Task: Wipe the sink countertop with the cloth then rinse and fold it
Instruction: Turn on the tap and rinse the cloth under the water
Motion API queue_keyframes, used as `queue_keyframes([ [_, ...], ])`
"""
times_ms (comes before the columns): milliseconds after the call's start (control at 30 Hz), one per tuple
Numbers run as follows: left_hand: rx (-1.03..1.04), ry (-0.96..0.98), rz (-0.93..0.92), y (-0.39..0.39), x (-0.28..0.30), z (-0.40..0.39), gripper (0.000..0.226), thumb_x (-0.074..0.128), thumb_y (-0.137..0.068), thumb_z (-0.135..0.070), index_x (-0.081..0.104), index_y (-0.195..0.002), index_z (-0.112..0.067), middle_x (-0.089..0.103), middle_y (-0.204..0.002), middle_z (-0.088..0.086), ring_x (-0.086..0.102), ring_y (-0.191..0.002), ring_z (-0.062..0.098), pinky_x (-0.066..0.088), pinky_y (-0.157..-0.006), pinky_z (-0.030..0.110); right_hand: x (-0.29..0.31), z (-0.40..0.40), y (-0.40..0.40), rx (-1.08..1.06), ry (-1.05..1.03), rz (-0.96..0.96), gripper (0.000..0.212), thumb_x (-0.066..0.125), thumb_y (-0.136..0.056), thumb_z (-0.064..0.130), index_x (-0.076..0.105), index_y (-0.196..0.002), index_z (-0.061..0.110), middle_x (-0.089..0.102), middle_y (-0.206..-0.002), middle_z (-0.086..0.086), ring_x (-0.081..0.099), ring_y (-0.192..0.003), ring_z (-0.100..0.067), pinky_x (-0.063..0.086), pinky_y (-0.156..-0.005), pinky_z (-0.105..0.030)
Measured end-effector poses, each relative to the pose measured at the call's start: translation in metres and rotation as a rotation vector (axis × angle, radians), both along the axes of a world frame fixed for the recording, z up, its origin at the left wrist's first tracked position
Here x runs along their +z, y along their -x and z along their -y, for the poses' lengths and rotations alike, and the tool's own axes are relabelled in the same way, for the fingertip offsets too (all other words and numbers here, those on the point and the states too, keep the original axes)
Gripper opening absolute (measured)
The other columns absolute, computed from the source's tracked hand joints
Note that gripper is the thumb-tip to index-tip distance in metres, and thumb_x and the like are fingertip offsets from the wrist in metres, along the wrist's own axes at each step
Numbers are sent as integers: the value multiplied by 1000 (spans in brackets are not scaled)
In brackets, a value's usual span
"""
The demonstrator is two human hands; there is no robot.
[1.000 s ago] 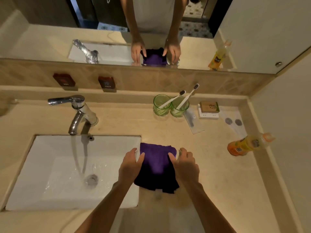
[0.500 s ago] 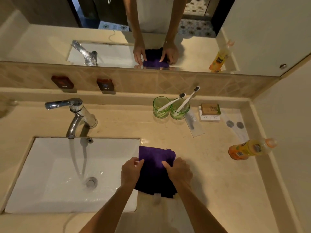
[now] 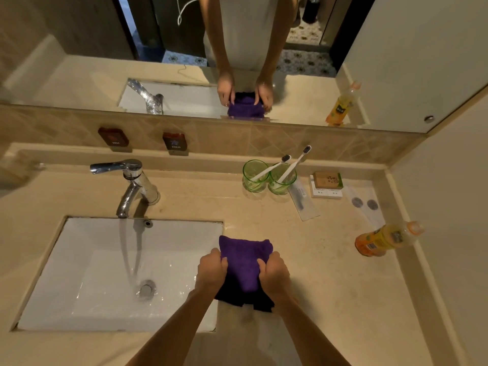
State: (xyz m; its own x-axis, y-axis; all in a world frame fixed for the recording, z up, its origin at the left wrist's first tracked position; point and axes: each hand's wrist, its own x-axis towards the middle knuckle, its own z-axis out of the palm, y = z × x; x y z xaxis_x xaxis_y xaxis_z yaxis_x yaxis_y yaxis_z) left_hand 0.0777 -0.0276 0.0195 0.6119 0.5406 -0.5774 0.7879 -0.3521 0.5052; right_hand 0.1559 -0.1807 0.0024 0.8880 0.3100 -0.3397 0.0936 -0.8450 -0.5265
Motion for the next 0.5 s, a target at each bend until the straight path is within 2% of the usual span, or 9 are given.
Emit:
queue_keyframes([
  [67, 116, 105, 84, 3, 7, 3, 17, 50, -109, -22, 57, -106, -7, 61, -96, 5, 62, -94, 22, 51, -85, 31, 5, 3, -1, -70, -16, -210, 28, 50, -105, 29, 48, -119, 5, 64, -111, -16, 66, -103, -34, 51, -77, -32],
  [100, 169, 165, 117, 3, 12, 4, 16, 50, -108, -23, 57, -104, -9, 61, -96, 5, 61, -94, 22, 50, -83, 30, 8, 5, -2, -97, -16, -275, 33, 46, -106, 31, 45, -125, 4, 62, -118, -15, 64, -110, -34, 52, -86, -36],
  [167, 270, 306, 162, 5, 20, 7, 17, 50, -109, -27, 58, -103, -12, 64, -104, 8, 63, -96, 22, 50, -83, 31, 14, 10, -3, -168, -82, -349, 33, 48, -106, 30, 44, -126, 4, 59, -121, -15, 62, -112, -32, 52, -94, -40],
  [267, 420, 521, 236, 11, 32, 11, 20, 53, -108, -32, 60, -102, -15, 68, -112, 14, 68, -103, 29, 55, -83, 37, 25, 19, -1, -298, -259, -457, 23, 58, -102, 31, 50, -114, 12, 61, -115, -11, 63, -101, -23, 55, -82, -35],
  [333, 506, 636, 292, 16, 38, 13, 23, 56, -107, -32, 61, -108, -10, 70, -113, 17, 70, -102, 30, 58, -79, 38, 39, 23, 3, -339, -361, -450, 16, 60, -101, 30, 52, -108, 18, 63, -109, -7, 65, -95, -18, 55, -67, -25],
  [400, 586, 750, 354, 21, 46, 15, 25, 58, -107, -29, 61, -112, -5, 72, -110, 19, 71, -96, 28, 58, -74, 36, 54, 26, 8, -327, -443, -408, 14, 59, -102, 26, 53, -109, 16, 64, -105, -6, 65, -91, -14, 50, -55, -14],
  [500, 642, 899, 432, 28, 63, 16, 21, 61, -106, -26, 62, -107, -5, 75, -98, 15, 72, -83, 21, 60, -69, 33, 71, 30, 12, -329, -534, -376, 15, 60, -102, 27, 54, -104, 13, 66, -99, -6, 65, -85, -14, 47, -54, -12],
])
